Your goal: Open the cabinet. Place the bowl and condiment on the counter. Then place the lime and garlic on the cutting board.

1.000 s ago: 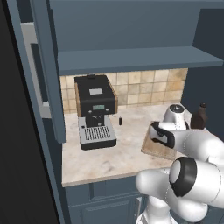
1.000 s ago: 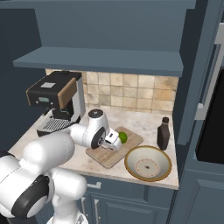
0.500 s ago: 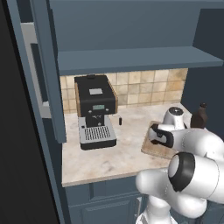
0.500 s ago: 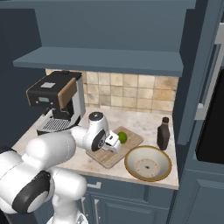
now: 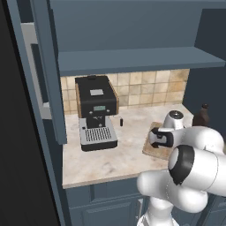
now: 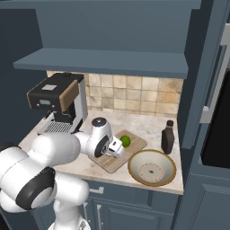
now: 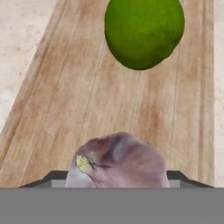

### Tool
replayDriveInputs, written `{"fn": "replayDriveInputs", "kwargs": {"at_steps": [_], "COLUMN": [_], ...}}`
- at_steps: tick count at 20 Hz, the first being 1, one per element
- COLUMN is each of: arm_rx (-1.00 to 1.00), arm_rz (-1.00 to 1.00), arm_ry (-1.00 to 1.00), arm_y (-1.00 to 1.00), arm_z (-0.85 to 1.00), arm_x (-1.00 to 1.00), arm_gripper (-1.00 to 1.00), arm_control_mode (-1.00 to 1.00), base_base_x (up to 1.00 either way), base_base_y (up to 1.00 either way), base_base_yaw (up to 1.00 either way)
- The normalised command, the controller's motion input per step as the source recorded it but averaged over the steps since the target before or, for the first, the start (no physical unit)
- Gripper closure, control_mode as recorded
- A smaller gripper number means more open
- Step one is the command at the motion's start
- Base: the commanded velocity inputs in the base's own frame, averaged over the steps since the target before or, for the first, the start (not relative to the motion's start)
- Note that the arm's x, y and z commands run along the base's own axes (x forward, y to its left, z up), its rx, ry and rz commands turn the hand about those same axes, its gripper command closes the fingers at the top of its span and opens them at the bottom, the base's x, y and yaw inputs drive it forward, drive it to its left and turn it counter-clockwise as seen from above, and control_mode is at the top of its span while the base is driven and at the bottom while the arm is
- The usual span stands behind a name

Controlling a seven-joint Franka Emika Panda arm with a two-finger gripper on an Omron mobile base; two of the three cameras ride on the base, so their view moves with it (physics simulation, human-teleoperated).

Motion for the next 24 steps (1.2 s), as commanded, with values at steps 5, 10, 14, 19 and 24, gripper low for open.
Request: {"fn": "replayDriveInputs", "kwargs": {"at_steps": [5, 10, 14, 19, 24], "arm_rx": [0.00, 0.00, 0.00, 0.00, 0.00], "arm_rz": [0.00, 0.00, 0.00, 0.00, 0.00], "arm_ry": [0.00, 0.00, 0.00, 0.00, 0.00], "arm_y": [0.00, 0.00, 0.00, 0.00, 0.00], "arm_z": [-0.17, -0.17, -0.18, -0.16, -0.08], "arm_x": [0.02, 0.02, 0.03, 0.10, 0.14], "arm_gripper": [1.00, 1.00, 1.00, 1.00, -1.00], "arm_control_mode": [-1.00, -1.00, -1.00, -1.00, -1.00], "base_base_x": [0.00, 0.00, 0.00, 0.00, 0.00], "base_base_y": [0.00, 0.00, 0.00, 0.00, 0.00], "base_base_yaw": [0.00, 0.00, 0.00, 0.00, 0.00]}}
